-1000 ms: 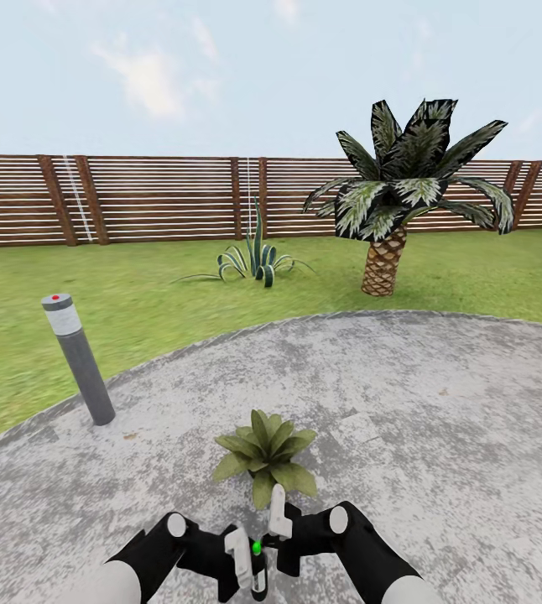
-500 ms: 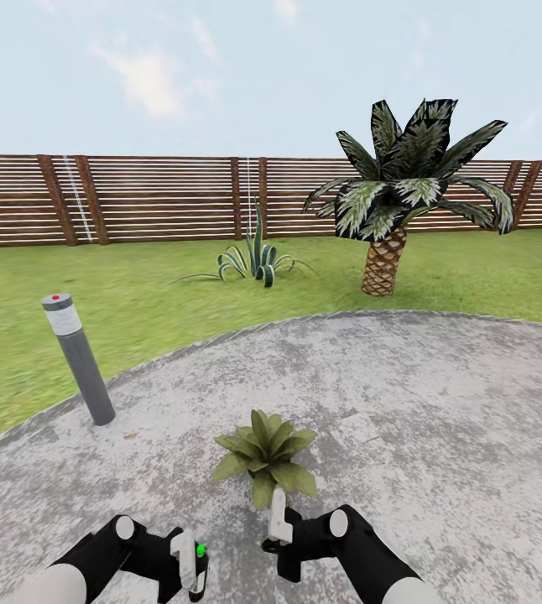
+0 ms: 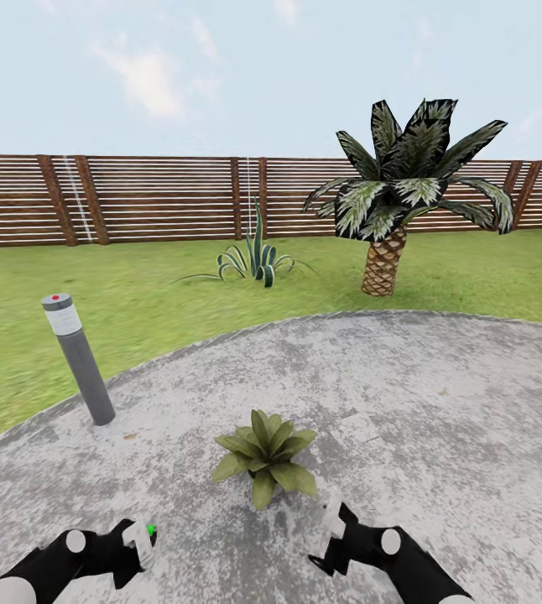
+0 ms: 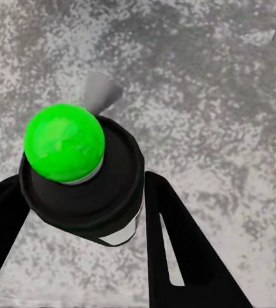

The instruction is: Pick up the pesticide atomizer in the garden and spray insectifuge to fully cover both potted plants in the garden.

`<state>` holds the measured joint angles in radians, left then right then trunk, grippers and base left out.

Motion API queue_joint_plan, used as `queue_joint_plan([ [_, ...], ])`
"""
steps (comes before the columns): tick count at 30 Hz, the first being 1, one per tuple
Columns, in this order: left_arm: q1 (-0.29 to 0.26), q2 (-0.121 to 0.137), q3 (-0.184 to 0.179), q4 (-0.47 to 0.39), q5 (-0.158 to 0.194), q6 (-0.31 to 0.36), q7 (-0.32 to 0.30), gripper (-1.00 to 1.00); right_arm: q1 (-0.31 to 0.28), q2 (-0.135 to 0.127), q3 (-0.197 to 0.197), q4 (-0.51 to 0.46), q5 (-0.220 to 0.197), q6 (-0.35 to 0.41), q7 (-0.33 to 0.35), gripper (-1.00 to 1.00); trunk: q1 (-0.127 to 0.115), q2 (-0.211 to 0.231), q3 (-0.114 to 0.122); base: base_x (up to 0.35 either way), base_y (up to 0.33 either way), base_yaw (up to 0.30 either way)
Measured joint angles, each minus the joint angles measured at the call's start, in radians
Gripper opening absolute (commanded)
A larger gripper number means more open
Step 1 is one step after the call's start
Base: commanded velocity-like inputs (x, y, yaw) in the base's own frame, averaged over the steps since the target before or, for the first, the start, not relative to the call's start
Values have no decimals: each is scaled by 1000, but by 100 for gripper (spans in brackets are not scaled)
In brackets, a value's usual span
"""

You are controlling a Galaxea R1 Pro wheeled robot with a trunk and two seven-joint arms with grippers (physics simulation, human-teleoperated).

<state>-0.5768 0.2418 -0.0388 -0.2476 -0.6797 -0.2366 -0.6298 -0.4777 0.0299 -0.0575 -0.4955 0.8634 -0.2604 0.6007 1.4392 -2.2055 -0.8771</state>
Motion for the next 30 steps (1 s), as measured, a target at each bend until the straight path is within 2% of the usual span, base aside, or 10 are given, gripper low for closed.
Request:
queue_joint_plan([
  [4, 2, -1, 1, 56, 94, 14, 110, -100, 36, -75, -133, 112, -15, -124, -125, 100, 0, 0, 0, 0, 0, 0],
  [6, 2, 0, 1, 63, 140, 43, 126, -100, 41, -114, -175, 165, -15, -178, -179, 100, 0, 0, 0, 0, 0, 0],
  [8, 2, 0, 0, 67, 213, 107, 131, -100, 43, -150, -263, 244, -16, -235, -261, 100, 0, 0, 0, 0, 0, 0],
  [10, 2, -2, -1, 67, 249, 153, 132, -100, 45, -160, -356, 291, -15, -274, -318, 100, 0, 0, 0, 0, 0, 0],
  [11, 2, -2, -2, 68, 259, 185, 133, -100, 50, -163, -434, 317, -14, -300, -359, 100, 0, 0, 0, 0, 0, 0],
  [13, 2, -2, -2, 69, 264, 214, 134, -100, 62, -163, -525, 333, -14, -318, -405, 100, 0, 0, 0, 0, 0, 0],
  [15, 2, -2, -1, 69, 267, 247, 135, -100, 81, -160, -676, 347, -12, -332, -491, 100, 0, 0, 0, 0, 0, 0],
  [16, 2, -2, -1, 69, 268, 252, 136, -100, 85, -159, -708, 348, -12, -336, -508, 100, 0, 0, 0, 0, 0, 0],
  [21, 2, -4, 0, 69, 269, 314, 135, -100, 95, -159, -759, 351, -13, -343, -531, 100, 0, 0, 0, 0, 0, 0],
  [30, -24, -44, -2, 22, 283, 533, 97, -100, 113, -160, -767, 351, -12, -343, -535, 100, 0, 0, 0, 0, 0, 0],
])
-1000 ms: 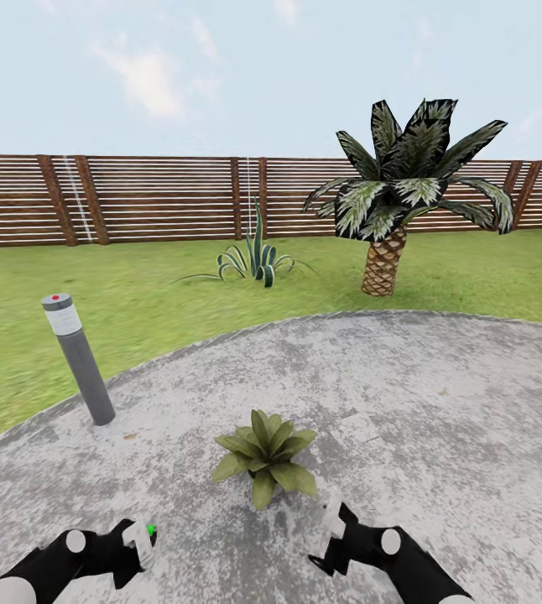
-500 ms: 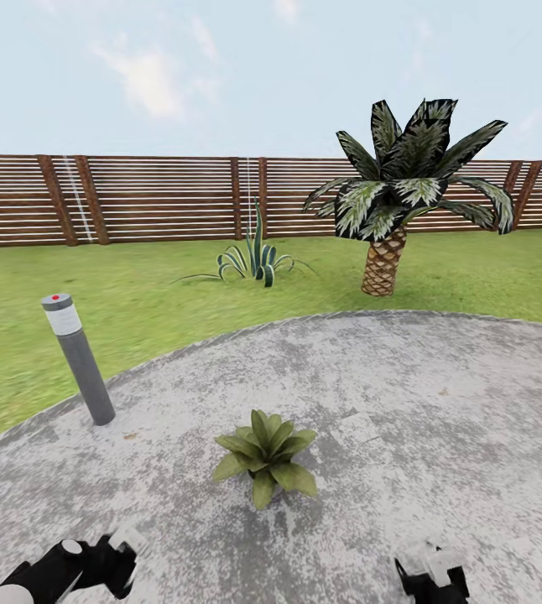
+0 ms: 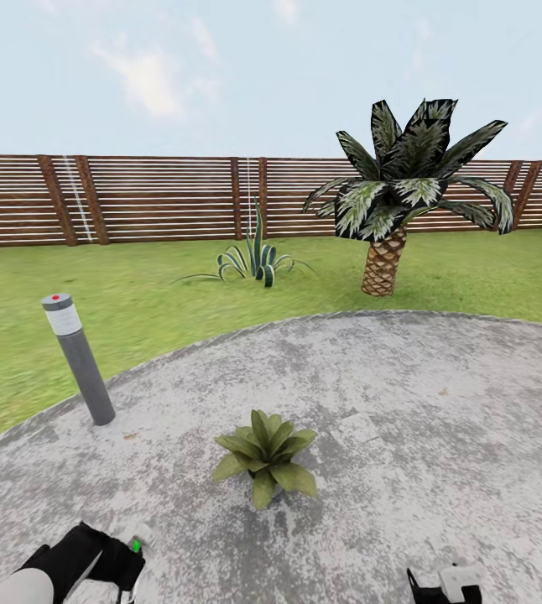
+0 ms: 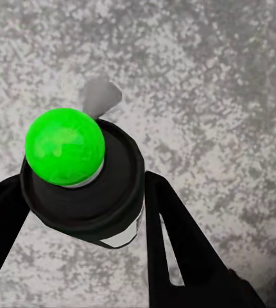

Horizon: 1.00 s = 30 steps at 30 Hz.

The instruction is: Pick up the pesticide atomizer in the garden and spray insectifuge to fully cover both potted plants in the garden.

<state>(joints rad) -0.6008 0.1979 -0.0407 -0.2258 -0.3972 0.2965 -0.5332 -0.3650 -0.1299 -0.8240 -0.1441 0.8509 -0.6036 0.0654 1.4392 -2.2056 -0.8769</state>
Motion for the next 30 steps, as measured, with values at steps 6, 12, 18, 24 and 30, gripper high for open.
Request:
queue_joint_plan([
  [6, -23, -33, -7, -122, 0, 172, -116, -100, 1, 6, 0, 2, -2, 1, 3, 100, 0, 0, 0, 0, 0, 0],
  [12, -52, -32, -62, -253, 0, 358, -260, -100, 1, 9, 0, 29, -2, 1, 0, 100, 0, 0, 0, 0, 0, 0],
  [18, -128, -47, -168, -279, 2, 524, -296, -100, 0, 10, 0, 36, -2, 1, 0, 100, 0, 0, 0, 0, 0, 0],
  [24, -151, -75, -180, -281, -3, 567, -293, -100, 0, 9, -3, 33, -2, 2, -1, 100, 0, 0, 0, 0, 0, 0],
  [30, -149, -79, -181, -281, -3, 570, -290, -100, 1, 9, -3, 31, -2, 2, -1, 100, 0, 0, 0, 93, 0, 0],
])
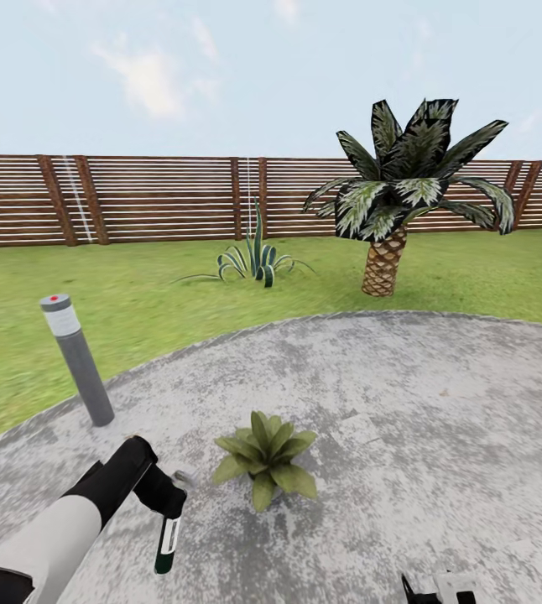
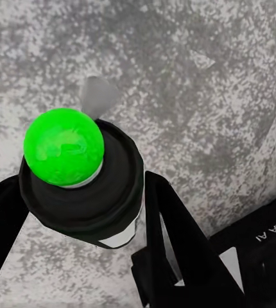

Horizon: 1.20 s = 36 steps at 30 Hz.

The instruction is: Pick up the pesticide atomizer in the garden and spray insectifuge to fully cover both potted plants in the garden.

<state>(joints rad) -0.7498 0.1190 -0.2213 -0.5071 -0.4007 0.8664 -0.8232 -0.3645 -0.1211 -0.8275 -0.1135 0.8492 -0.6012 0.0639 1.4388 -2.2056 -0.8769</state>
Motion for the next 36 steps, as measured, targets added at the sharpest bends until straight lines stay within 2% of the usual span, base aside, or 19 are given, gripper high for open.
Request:
queue_joint_plan([
  [3, 0, -1, -1, 1, -1, 0, 7, -100, 0, 1, 1, 2, 0, 0, 0, 100, 0, 0, 0, 311, 0, 0],
  [8, 1, -1, 2, 2, -1, -1, 59, -100, 0, 1, 1, 3, 0, 0, 0, 100, 0, 0, 0, 334, 0, 0],
  [13, 3, 0, 3, 10, 0, -1, 73, -100, 0, 1, 1, 3, 0, 0, 0, 100, 0, 0, 0, 298, 0, 0],
  [30, 7, 6, 0, 32, 0, -2, 89, -100, 0, 1, 1, 3, 1, 0, 0, 100, 0, 0, 0, 19, 0, 0],
  [36, 30, -1, 4, 71, 10, -9, 225, -100, 0, 1, 2, 3, 2, 0, 0, 100, 0, 0, 0, 0, 0, 0],
])
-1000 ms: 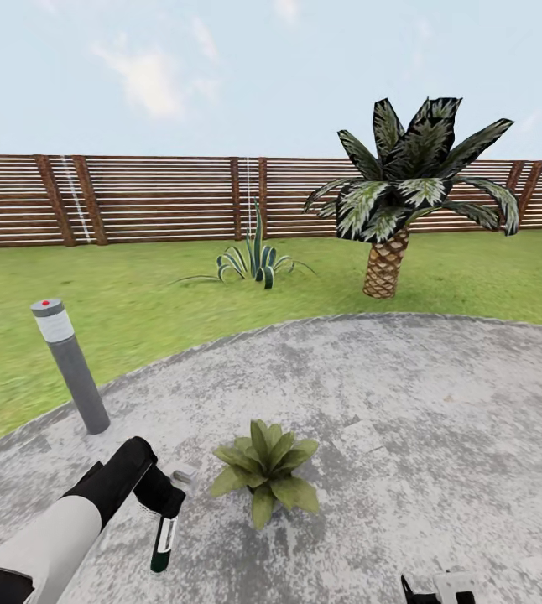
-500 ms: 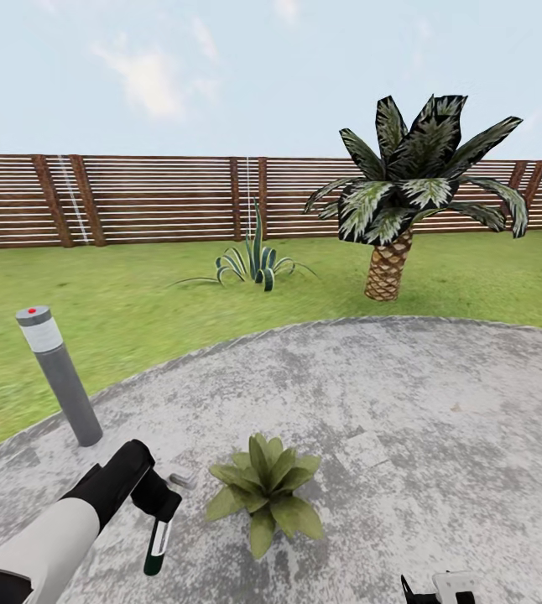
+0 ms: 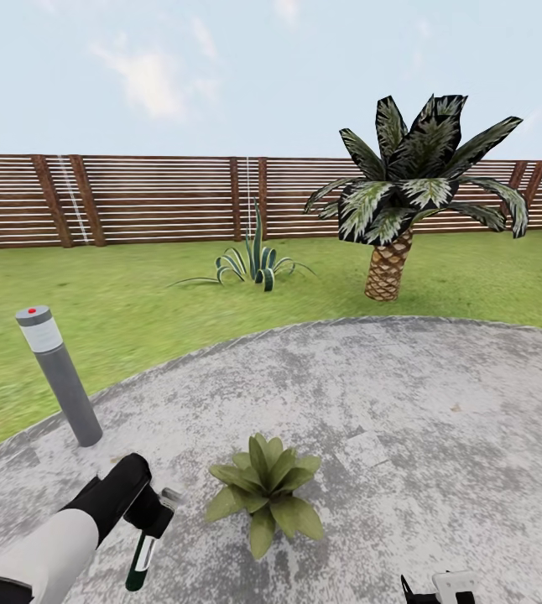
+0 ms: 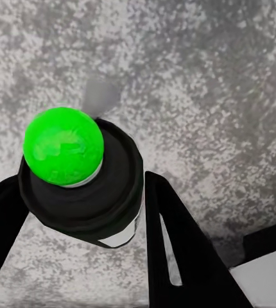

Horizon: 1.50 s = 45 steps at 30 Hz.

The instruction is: Pick up the pesticide atomizer in the garden and spray insectifuge to fully cover both potted plants in the garden.

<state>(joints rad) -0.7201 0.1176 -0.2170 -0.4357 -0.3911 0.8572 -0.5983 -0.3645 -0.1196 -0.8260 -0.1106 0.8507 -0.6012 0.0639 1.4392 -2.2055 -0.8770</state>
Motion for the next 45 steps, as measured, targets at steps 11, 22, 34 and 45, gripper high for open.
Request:
queue_joint_plan([
  [11, 9, -6, 2, 25, 4, -4, 24, -100, 0, 0, 1, 0, 0, 0, 0, 100, 0, 0, 0, 9, 0, -136],
  [22, 10, -7, 0, 59, 2, -5, 24, -100, 0, 0, 2, 2, 0, 0, 0, 100, 0, 0, 0, 131, 0, -1],
  [34, 75, -1, 3, 110, -3, -103, 25, -100, 0, 0, 2, 2, 2, 0, 0, 100, 0, 0, 0, 0, 0, 0],
  [45, -42, -5, -2, 70, -7, -59, 15, -100, 0, 0, 1, 1, 1, 0, 0, 100, 0, 0, 0, 0, 0, 0],
])
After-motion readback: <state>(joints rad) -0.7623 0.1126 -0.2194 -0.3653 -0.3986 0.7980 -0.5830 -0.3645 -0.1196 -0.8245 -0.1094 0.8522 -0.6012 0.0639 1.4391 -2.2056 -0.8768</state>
